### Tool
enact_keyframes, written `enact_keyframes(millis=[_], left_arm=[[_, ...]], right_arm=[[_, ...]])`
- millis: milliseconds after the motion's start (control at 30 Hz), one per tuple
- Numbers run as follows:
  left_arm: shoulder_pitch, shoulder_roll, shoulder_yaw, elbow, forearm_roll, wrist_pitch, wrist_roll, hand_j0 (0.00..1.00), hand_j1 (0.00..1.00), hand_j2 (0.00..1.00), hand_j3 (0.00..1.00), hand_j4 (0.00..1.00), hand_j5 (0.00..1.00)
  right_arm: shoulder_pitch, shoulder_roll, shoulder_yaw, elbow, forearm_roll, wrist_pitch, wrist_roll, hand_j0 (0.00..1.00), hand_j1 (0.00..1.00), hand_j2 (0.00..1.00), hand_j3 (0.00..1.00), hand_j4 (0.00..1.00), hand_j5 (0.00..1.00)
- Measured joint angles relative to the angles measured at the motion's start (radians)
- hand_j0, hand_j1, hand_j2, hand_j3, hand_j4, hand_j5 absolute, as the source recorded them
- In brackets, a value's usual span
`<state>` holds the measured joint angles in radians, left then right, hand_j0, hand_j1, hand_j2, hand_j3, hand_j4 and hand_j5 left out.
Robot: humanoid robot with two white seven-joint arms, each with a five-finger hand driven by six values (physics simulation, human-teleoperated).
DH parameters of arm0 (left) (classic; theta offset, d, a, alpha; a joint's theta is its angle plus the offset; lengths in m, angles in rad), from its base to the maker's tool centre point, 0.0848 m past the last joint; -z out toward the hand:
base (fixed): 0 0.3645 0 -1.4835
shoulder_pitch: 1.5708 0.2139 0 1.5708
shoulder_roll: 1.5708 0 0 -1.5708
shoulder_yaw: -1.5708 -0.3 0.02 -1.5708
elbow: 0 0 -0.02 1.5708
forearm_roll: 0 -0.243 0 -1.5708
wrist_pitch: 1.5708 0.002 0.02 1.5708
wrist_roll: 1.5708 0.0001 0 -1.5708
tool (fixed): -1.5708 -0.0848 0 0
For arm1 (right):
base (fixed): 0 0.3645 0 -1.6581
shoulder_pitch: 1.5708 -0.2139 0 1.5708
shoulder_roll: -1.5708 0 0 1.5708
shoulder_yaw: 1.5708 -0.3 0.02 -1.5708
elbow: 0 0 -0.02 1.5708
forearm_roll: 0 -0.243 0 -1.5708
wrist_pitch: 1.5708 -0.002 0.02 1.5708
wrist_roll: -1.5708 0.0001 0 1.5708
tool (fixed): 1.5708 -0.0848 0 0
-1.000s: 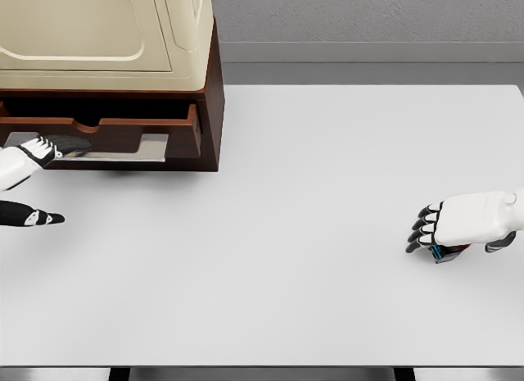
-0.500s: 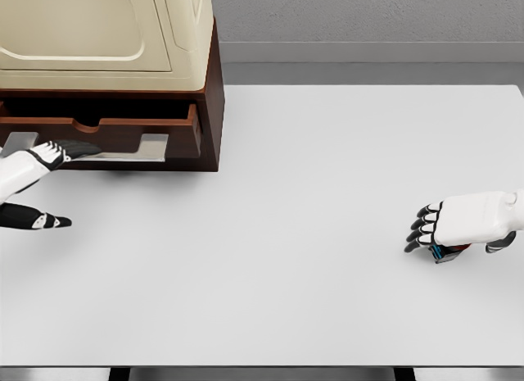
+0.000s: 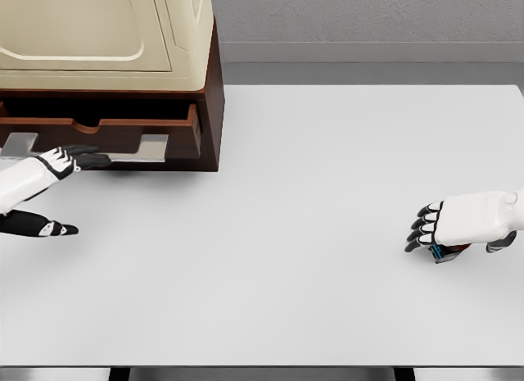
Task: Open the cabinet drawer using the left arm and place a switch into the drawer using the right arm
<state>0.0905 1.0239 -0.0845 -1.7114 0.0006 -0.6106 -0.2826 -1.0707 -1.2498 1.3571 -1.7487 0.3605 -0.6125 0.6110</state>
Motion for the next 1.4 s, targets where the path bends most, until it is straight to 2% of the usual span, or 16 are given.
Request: enact_keyframes(millis=[467, 833, 1400], left_arm=[[0.017, 0.006, 0.006, -0.042, 0.005, -0.002, -0.003, 1.00, 1.00, 1.00, 1.00, 1.00, 1.00], [-0.009, 0.092, 0.034, -0.037, 0.091, -0.002, -0.003, 1.00, 1.00, 1.00, 1.00, 1.00, 1.00], [-0.040, 0.104, -0.005, -0.016, 0.108, -0.002, -0.003, 1.00, 1.00, 1.00, 1.00, 1.00, 1.00]], right_arm=[[0.000, -0.003, -0.004, -0.001, 0.004, 0.000, 0.000, 1.00, 1.00, 1.00, 1.00, 1.00, 1.00], [0.000, 0.004, -0.009, 0.000, 0.004, 0.000, 0.000, 1.00, 1.00, 1.00, 1.00, 1.00, 1.00], [-0.001, 0.007, -0.002, -0.004, 0.002, 0.000, 0.000, 1.00, 1.00, 1.00, 1.00, 1.00, 1.00]])
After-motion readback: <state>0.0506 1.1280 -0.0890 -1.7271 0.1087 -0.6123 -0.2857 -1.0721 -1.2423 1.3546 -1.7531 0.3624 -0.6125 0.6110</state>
